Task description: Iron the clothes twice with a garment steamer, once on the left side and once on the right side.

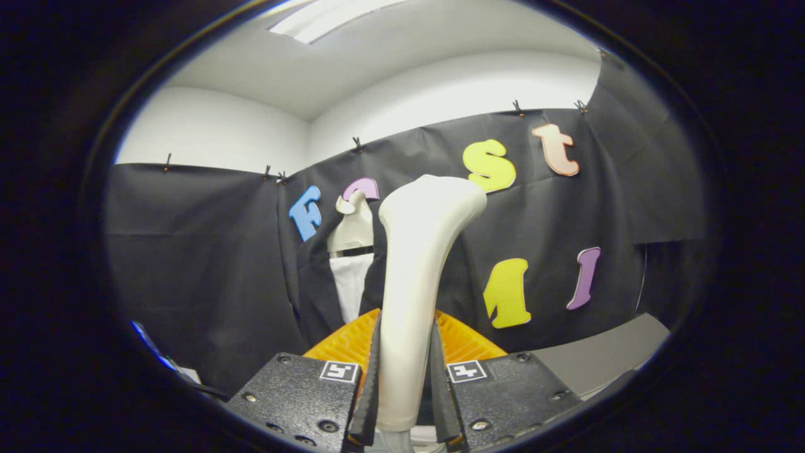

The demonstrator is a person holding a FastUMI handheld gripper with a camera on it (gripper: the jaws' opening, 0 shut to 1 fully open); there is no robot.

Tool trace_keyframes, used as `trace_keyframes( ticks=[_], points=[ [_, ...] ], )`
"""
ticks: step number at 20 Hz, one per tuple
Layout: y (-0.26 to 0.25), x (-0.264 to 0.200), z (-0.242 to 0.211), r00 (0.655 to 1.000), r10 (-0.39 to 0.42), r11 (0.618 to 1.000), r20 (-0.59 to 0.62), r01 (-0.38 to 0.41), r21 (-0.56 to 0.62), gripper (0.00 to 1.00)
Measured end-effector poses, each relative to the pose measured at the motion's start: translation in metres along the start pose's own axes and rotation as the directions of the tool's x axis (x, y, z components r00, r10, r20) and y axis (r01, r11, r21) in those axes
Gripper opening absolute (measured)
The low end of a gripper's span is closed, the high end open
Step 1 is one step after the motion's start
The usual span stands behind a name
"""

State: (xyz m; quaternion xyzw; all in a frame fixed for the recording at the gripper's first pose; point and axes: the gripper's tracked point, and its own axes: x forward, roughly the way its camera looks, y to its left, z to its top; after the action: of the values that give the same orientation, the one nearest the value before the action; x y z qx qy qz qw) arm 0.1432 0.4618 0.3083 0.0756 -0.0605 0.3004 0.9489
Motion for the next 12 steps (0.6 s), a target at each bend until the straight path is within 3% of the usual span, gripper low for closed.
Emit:
trace_keyframes(
  ticks=[12],
  points=[
    [0.019, 0.069, -0.028, 0.996, -0.020, 0.999, -0.087, 0.016, -0.040, 0.38]
  ],
)
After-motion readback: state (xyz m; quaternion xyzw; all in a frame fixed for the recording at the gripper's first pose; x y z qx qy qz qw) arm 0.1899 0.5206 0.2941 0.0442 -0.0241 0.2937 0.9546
